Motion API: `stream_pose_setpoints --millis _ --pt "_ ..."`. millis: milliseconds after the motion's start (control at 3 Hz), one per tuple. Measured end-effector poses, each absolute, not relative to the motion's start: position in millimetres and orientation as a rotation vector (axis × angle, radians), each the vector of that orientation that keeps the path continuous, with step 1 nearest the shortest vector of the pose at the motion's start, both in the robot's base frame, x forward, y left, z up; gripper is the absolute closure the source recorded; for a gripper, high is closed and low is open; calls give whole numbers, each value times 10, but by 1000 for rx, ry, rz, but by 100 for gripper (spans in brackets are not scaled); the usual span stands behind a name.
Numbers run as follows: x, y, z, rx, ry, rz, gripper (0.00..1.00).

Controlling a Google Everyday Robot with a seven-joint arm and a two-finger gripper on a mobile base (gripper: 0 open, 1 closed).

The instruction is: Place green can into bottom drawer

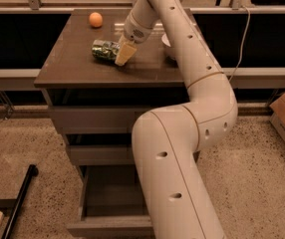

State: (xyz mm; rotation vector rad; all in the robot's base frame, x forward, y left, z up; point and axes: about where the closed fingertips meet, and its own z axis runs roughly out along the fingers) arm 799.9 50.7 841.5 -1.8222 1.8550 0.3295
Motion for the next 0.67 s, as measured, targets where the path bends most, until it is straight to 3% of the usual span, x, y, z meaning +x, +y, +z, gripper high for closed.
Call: stream_pose_setpoints --millis 667 --pt "7986 439 8682 -1788 1812 316 97"
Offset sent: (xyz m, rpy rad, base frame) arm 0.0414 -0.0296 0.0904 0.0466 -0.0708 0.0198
